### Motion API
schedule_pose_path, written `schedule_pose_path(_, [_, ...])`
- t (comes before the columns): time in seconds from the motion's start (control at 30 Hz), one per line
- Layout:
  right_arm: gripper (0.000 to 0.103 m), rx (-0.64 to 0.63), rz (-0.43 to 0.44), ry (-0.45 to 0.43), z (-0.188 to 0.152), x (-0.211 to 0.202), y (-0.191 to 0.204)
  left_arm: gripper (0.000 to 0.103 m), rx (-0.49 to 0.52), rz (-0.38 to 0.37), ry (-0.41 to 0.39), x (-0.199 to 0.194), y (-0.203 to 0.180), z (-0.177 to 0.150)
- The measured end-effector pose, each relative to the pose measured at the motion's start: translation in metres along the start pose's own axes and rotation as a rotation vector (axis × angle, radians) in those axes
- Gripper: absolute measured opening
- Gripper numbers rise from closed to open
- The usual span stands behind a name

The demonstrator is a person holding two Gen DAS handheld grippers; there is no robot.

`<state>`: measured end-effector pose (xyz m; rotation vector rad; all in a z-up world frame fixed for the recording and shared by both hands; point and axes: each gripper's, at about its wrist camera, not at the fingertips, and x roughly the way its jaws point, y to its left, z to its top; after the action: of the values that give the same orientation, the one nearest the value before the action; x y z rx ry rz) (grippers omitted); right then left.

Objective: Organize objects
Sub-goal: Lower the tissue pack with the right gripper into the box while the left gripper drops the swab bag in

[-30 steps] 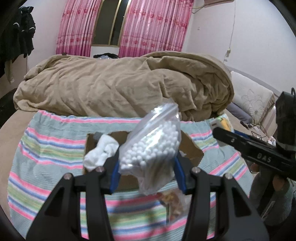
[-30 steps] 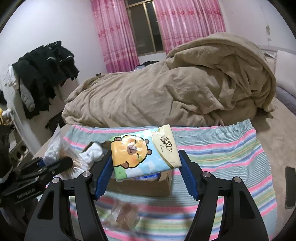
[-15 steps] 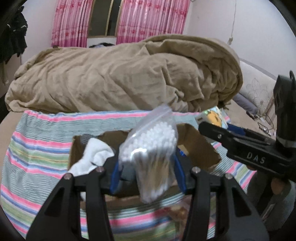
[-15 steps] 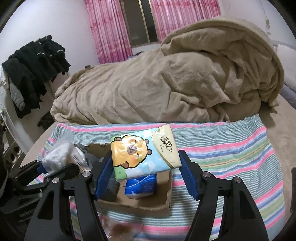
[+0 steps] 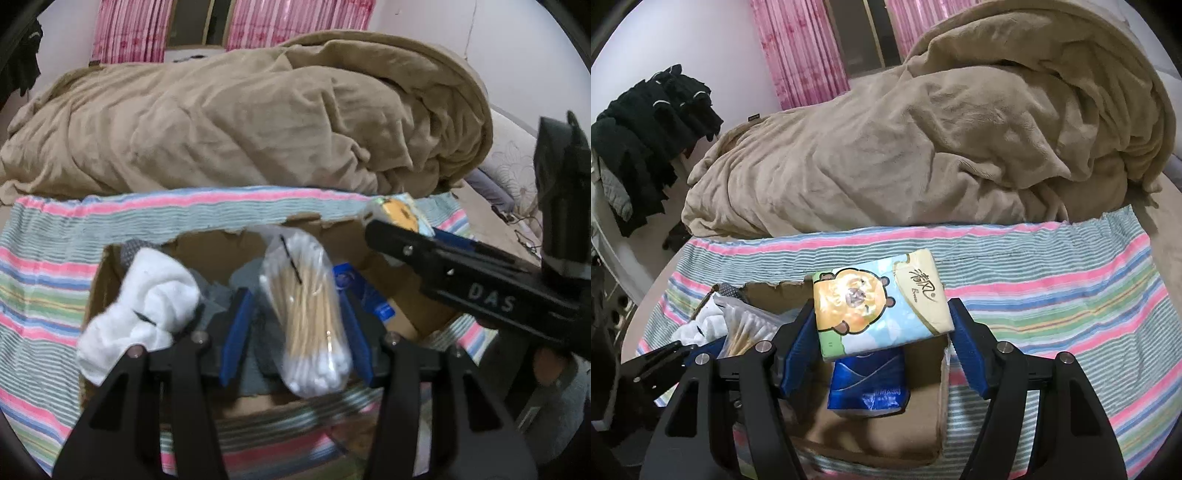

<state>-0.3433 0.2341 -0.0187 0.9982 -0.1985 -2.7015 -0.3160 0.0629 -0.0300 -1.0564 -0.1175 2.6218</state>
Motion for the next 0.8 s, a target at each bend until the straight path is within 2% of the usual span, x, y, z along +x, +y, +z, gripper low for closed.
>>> schedule_pose_path(0.03, [0.072,0.003,-0.002,0.005,0.000,0.001,0.000,0.057,-0.004,0.006,0.001,-0.001,0.001,-0.001])
schedule_pose_path(0.17, [0.073,0.009,0.005,0.001,0.001,-0.001,0.000,0.062,-0.023,0.007,-0.004,-0.006,0.003,-0.001])
schedule_pose_path(0.33, [0.074,0.004,0.011,-0.002,0.000,-0.004,0.001,0.077,-0.013,0.020,-0.044,-0.025,0.000,-0.001])
schedule_pose_path(0.53, [0.074,0.012,0.020,-0.018,-0.003,-0.023,0.000,0.081,0.001,0.024,-0.066,-0.050,0.002,-0.006])
schedule_pose_path(0.8, [0.074,-0.003,0.049,-0.055,-0.013,-0.070,0.005,0.085,-0.034,0.015,-0.098,-0.085,0.013,-0.018])
